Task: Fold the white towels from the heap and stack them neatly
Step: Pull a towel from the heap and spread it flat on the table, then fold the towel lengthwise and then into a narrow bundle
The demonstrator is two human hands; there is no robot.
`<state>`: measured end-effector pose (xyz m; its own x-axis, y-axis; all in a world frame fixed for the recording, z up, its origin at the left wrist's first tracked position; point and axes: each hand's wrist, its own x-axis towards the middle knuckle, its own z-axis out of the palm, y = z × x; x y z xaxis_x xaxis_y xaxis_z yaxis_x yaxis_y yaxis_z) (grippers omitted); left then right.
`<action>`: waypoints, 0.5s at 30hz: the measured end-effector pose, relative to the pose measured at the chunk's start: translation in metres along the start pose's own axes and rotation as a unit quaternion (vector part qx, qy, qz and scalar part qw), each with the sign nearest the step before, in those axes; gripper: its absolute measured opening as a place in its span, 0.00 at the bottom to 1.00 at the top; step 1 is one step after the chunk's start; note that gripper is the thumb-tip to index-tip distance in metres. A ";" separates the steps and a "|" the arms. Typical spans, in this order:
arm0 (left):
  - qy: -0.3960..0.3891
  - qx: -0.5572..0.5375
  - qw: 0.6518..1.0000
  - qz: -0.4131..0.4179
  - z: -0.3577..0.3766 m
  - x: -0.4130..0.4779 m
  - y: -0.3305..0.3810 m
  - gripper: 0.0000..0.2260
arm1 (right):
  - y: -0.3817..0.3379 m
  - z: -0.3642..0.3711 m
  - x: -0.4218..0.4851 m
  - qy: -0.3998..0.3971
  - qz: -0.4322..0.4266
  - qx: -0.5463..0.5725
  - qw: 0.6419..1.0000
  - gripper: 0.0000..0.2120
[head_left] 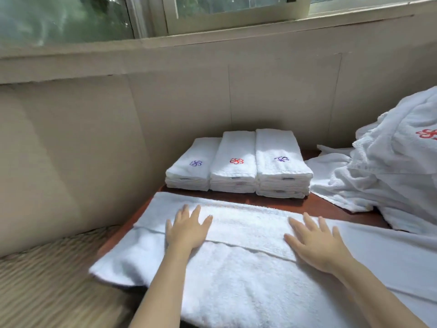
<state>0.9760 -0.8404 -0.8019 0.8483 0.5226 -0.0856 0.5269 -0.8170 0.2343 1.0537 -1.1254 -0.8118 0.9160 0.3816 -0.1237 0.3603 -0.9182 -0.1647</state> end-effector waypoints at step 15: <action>0.047 -0.285 0.933 -0.217 -0.057 0.039 -0.100 0.21 | 0.006 -0.008 0.024 0.214 0.019 0.087 0.973 0.15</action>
<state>0.9537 -0.7243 -0.7733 0.5395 0.8144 -0.2136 0.6835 -0.2754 0.6760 1.0790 -1.1231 -0.8083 0.9310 0.2342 0.2801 0.3236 -0.8845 -0.3361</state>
